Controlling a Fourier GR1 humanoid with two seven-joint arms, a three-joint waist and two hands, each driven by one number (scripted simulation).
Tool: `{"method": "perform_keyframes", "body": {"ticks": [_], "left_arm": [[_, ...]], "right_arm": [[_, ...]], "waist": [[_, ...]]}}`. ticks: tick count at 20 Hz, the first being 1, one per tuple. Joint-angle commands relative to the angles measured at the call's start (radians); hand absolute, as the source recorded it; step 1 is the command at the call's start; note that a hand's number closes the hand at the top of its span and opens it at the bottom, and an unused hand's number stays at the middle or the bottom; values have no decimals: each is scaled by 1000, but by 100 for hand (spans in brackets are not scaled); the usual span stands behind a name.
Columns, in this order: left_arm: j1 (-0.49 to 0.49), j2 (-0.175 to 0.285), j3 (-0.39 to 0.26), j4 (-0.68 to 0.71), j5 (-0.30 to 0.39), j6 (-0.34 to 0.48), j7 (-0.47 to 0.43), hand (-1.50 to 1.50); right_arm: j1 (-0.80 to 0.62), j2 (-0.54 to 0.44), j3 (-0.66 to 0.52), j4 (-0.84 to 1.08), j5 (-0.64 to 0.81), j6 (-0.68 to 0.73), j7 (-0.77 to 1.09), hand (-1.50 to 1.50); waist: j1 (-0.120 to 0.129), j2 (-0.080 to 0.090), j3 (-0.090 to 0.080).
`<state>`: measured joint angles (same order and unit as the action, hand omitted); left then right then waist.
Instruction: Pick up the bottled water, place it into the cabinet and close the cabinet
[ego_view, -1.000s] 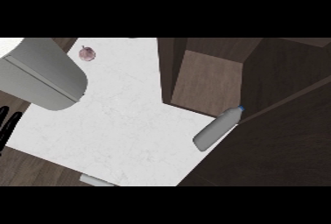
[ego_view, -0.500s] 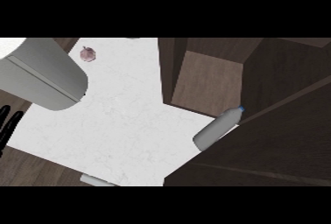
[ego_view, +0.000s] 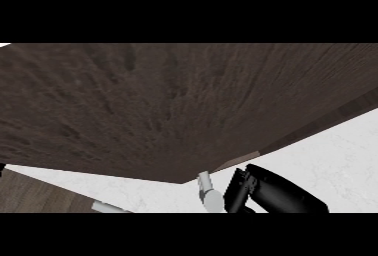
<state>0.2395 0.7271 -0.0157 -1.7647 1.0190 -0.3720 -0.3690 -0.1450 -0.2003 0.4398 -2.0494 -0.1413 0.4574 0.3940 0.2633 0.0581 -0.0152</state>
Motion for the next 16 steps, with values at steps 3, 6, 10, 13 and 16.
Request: {"method": "perform_keyframes", "body": {"ticks": [3, 6, 10, 13, 16], "left_arm": [[13, -3, 3, 11, 3, -7, -1, -150], [14, -9, 10, 32, 4, -15, -10, -150], [10, -23, 13, 55, 3, -14, -18, -150], [6, -6, 29, 49, 14, -13, -8, -150], [14, -17, 22, 46, 23, -23, -9, -150]], "right_arm": [[-236, 172, -103, 225, 84, -194, 96, 150], [-355, 196, -155, 329, 107, -302, 102, 150], [-515, 199, -209, 478, 106, -408, 109, 150], [-594, 199, -238, 555, 79, -488, 112, 150], [-622, 200, -261, 622, 24, -578, 94, -150]], "waist": [[-19, -14, 5], [-24, -13, 6], [-42, -11, 8], [-44, -13, 11], [-46, -12, 13]]}}
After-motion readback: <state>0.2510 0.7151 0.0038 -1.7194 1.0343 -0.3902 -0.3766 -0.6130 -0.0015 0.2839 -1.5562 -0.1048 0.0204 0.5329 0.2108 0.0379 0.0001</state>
